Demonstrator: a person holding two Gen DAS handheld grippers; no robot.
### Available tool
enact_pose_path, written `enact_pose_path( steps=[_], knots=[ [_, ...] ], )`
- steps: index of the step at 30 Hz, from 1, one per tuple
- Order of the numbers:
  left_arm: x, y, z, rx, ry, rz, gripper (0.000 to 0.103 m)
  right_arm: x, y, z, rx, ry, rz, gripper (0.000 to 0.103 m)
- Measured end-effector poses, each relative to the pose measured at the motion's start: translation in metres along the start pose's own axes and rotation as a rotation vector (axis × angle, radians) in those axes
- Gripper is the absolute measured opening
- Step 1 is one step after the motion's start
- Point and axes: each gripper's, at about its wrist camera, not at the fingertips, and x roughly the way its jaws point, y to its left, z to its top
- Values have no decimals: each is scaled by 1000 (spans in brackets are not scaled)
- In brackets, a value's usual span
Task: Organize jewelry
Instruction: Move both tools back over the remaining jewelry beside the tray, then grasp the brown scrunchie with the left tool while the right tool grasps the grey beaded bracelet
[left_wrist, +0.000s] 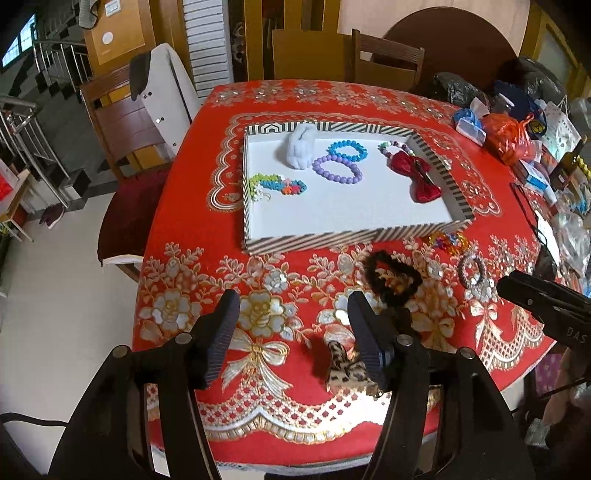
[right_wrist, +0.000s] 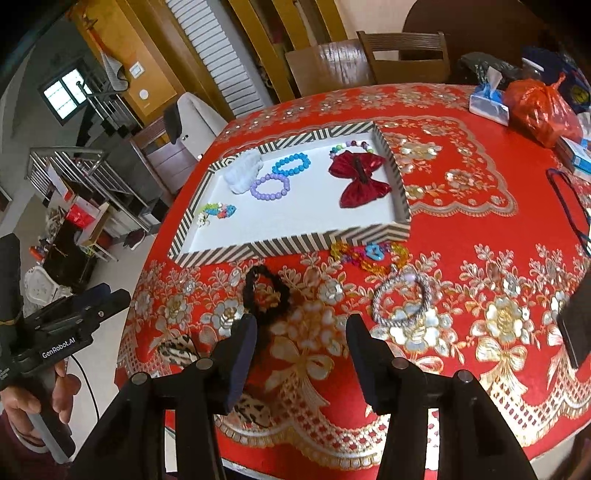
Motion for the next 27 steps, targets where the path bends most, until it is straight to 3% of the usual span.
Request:
enact_pose_path(
  steps=[15, 20, 27],
  knots=[
    [-2, 15, -15, -36, 42, -28, 62, 4, -13, -25, 13, 54, -37, 49],
    [4, 25, -21, -66, 97, -117, 63, 7, -23, -31, 35, 76, -48, 49],
    [15, 13, -33, -21, 155, -203, 71, 11, -41, -35, 71, 102, -74, 49]
  ],
)
